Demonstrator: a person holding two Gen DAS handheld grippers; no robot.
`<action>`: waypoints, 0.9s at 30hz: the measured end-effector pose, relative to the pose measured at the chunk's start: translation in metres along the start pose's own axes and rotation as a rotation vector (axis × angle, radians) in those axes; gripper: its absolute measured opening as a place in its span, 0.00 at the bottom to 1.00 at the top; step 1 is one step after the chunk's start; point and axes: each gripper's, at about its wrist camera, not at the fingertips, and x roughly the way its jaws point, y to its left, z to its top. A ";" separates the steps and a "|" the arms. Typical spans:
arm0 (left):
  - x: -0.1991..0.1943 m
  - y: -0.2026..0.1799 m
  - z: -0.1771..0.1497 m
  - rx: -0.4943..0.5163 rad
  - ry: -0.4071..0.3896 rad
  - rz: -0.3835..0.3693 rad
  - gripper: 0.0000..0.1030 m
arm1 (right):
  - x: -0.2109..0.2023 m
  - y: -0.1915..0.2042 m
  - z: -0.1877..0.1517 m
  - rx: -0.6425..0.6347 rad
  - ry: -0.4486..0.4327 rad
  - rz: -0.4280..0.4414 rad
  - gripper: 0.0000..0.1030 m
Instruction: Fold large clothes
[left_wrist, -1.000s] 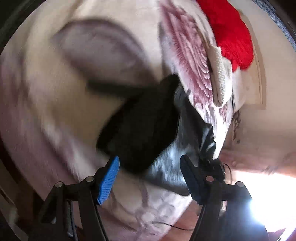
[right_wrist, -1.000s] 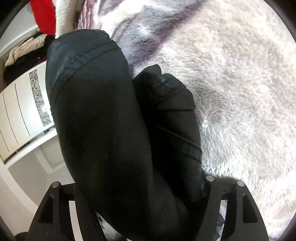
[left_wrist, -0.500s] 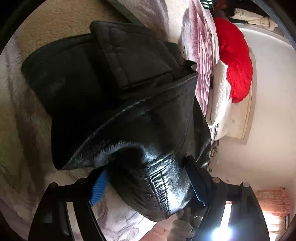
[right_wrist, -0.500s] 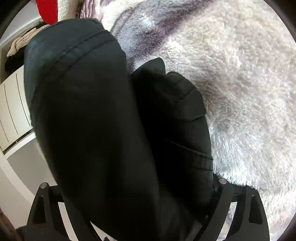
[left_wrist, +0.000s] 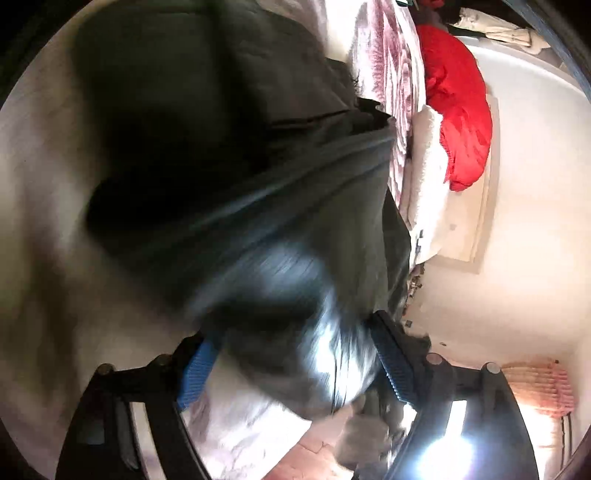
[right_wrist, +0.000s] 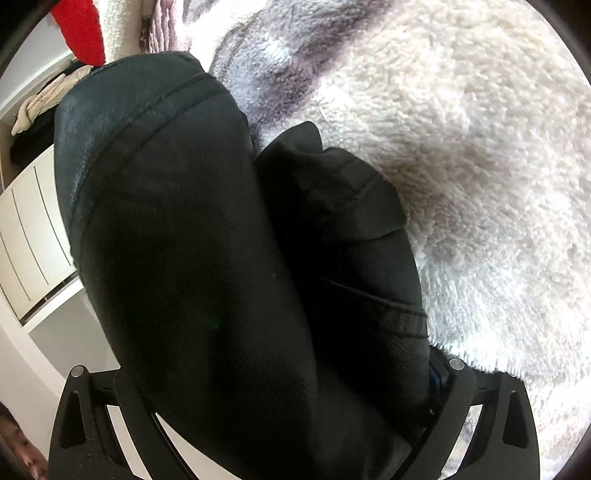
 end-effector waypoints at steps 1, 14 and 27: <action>0.005 0.000 0.003 -0.005 -0.011 0.000 0.91 | 0.013 0.009 0.002 -0.001 0.003 0.001 0.99; 0.000 -0.040 -0.006 0.041 -0.201 0.143 0.47 | 0.047 0.034 0.002 -0.042 -0.057 -0.050 0.81; -0.022 -0.108 0.002 0.252 -0.229 0.077 0.30 | 0.047 0.115 0.000 -0.183 -0.152 0.066 0.60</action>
